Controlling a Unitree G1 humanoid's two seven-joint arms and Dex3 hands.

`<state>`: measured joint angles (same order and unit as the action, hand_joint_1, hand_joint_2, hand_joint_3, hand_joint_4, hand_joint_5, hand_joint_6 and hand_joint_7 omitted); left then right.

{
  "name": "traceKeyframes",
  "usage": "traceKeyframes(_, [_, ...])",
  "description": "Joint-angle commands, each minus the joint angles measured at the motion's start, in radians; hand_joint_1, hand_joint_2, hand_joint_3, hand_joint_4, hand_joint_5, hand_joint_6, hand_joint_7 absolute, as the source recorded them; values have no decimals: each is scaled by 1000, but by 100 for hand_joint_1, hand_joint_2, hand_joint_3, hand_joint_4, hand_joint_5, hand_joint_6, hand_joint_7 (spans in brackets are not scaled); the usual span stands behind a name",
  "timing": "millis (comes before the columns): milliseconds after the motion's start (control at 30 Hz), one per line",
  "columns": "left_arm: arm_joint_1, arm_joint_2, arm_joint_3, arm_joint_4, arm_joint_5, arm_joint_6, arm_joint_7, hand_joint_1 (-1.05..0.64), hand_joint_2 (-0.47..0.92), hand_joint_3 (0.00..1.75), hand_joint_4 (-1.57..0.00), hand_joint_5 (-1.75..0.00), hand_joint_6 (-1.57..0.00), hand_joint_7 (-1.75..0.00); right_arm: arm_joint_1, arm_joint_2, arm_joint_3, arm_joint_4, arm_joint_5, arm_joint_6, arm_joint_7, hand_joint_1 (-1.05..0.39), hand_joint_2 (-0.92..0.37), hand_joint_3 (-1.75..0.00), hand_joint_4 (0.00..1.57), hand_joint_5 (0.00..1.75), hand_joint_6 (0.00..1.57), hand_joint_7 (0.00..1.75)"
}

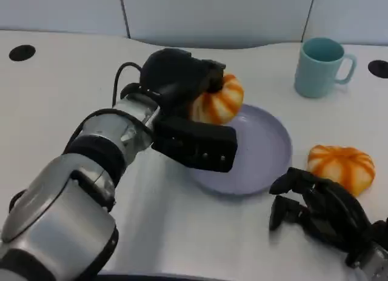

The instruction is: Grasp the bread from the table and place it into the plate.

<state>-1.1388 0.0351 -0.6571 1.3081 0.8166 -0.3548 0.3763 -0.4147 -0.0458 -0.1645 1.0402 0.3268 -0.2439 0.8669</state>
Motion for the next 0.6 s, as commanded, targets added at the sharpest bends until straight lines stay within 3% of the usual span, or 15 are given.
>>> traceKeyframes(33, [-29, -12, -14, 14, 7, -5, -40, -39, 90, 6, -88, -175, -67, -156, 39, 3, -10, 37, -5, 45, 7, -48, -92, -7, 68, 159, 74, 98])
traceKeyframes(233, [-20, -43, -27, 22, 12, 1, -50, -39, 91, 9, -94, -175, -65, -173, 57, 6, -3, -12, -17, 43, -18, -48, -92, -11, 64, 166, 70, 107])
traceKeyframes(333, [-15, -47, -35, 26, 14, -4, -54, -38, 90, 9, -94, -175, -65, -171, 59, 10, -8, -20, -5, 71, -14, -47, -92, -11, 63, 166, 69, 110])
traceKeyframes(467, [-9, -52, -39, 28, 14, 4, -55, -41, 87, 9, -90, -175, -69, -132, 73, 15, -1, -54, -11, 88, -32, -48, -92, -11, 63, 165, 69, 110])
traceKeyframes(500, [-7, -53, -36, 29, 9, 4, -61, -39, 88, 11, -92, -175, -67, -142, 76, 17, -2, -59, -8, 95, -33, -48, -92, -11, 63, 164, 69, 111])
traceKeyframes(600, [-5, -58, -34, 30, 4, 9, -74, -40, 86, 12, -88, -175, -67, -134, 81, 22, -9, -65, 2, 112, -34, -46, -92, -10, 65, 162, 70, 109])
